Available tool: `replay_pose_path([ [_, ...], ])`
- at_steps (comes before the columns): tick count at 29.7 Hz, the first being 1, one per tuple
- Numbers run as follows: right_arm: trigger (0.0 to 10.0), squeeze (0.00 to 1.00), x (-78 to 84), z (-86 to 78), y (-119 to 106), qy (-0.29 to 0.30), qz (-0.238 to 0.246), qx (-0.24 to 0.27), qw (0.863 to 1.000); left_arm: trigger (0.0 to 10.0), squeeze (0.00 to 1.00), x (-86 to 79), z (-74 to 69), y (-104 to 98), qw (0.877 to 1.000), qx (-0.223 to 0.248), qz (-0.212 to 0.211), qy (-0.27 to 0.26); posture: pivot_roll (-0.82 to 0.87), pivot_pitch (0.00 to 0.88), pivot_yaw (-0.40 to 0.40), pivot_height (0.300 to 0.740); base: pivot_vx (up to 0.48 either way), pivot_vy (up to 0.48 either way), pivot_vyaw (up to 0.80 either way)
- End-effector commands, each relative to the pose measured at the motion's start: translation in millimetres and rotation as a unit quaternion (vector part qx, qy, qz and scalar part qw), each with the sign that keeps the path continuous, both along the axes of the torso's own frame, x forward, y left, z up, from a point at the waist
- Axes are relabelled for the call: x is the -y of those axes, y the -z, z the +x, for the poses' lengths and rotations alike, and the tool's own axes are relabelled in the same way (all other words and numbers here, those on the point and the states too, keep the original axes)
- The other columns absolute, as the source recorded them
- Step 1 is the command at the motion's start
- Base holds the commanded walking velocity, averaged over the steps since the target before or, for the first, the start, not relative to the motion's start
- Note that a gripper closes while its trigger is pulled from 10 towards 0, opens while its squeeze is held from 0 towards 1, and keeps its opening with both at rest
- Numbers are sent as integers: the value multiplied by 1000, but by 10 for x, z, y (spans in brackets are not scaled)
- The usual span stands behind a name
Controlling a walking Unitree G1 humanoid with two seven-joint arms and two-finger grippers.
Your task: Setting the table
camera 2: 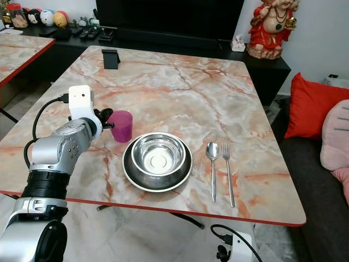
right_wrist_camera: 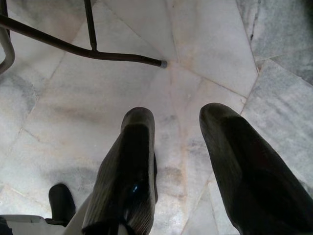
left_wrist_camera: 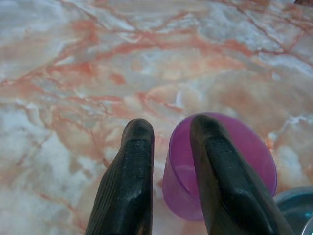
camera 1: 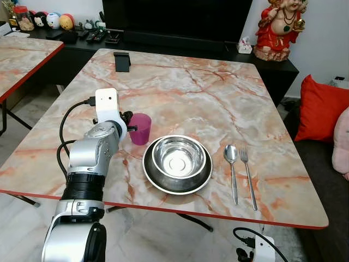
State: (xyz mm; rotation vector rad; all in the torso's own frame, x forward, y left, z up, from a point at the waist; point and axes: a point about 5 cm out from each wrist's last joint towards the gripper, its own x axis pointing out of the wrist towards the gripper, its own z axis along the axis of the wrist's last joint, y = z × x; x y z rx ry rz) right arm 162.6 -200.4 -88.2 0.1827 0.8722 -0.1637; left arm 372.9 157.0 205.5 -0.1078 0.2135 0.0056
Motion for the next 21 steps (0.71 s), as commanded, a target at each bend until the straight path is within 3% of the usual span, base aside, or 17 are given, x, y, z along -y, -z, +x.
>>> replay_pose_path([
  [1, 10000, 0, 23, -17, 5, -1, -4, -5, 1000, 10000, 0, 49, 21, -203, 999, 47, 4, 6, 72, 0, -83, 724, 0, 0, 0],
  [8, 10000, 0, 32, -1, -4, -1, -4, -2, 1000, 10000, 0, 54, 17, -315, 994, 106, 12, 16, 71, 0, -84, 724, 0, 0, 0],
  [10, 10000, 0, 37, 7, -11, 1, -4, 4, 1000, 10000, 0, 119, -25, -449, 980, 188, 13, 59, 72, 0, -91, 724, 0, 0, 0],
  [13, 10000, 0, 40, 16, -20, 6, -4, 12, 1000, 10000, 0, 115, -51, -470, 972, 228, 2, 60, 72, 0, -90, 724, 0, 0, 0],
  [15, 10000, 0, 43, 18, -23, 6, -6, 15, 1000, 10000, 0, 110, -73, -459, 968, 240, 36, 63, 72, 0, -90, 724, 0, 0, 0],
  [21, 10000, 0, 125, 29, -54, 38, -10, 35, 999, 10000, 0, 129, -188, -289, 943, 285, 122, 124, 68, 0, -36, 724, 0, 0, 0],
])
